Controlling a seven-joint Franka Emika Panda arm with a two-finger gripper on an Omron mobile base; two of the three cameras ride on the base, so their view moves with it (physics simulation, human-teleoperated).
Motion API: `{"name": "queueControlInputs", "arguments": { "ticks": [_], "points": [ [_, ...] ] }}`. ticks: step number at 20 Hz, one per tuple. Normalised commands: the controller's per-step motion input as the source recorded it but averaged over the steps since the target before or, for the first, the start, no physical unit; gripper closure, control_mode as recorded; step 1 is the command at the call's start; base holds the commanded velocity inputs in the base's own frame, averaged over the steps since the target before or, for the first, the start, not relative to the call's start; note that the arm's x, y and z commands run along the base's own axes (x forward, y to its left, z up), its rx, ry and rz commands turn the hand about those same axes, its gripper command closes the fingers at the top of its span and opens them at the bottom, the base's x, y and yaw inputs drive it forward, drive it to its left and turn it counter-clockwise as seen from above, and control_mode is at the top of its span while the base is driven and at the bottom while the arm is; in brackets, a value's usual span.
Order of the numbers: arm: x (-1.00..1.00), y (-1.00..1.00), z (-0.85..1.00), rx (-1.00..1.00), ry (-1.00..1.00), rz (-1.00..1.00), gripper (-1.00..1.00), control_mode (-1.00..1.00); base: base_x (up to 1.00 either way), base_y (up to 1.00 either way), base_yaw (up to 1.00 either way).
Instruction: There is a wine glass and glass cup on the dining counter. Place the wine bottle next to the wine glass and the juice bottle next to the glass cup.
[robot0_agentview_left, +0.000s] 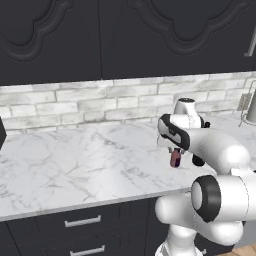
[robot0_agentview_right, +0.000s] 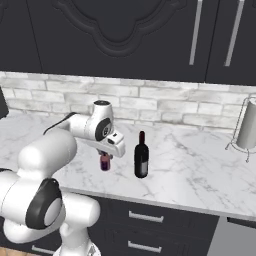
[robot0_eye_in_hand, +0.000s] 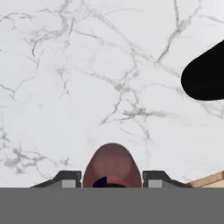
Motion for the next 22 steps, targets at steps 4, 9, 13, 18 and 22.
{"name": "queueControlInputs", "arguments": {
  "ticks": [4, 9, 13, 18, 22],
  "points": [
    [-0.25, 0.04, 0.28, 0.00, 0.00, 0.00, 1.00, -1.00, 0.00, 0.00, 0.00],
    [-0.22, 0.02, 0.28, 0.00, 0.00, 0.00, 1.00, -1.00, 0.00, 0.00, 0.00],
    [-0.03, 0.00, 0.03, -0.01, 0.01, 0.00, 1.00, -1.00, 0.00, 0.00, 0.00],
    [0.00, 0.00, 0.00, 0.00, 0.00, 0.00, 1.00, -1.00, 0.00, 0.00, 0.00],
    [0.00, 0.00, 0.00, 0.00, 0.00, 0.00, 1.00, -1.00, 0.00, 0.00, 0.00]
  ]
}}
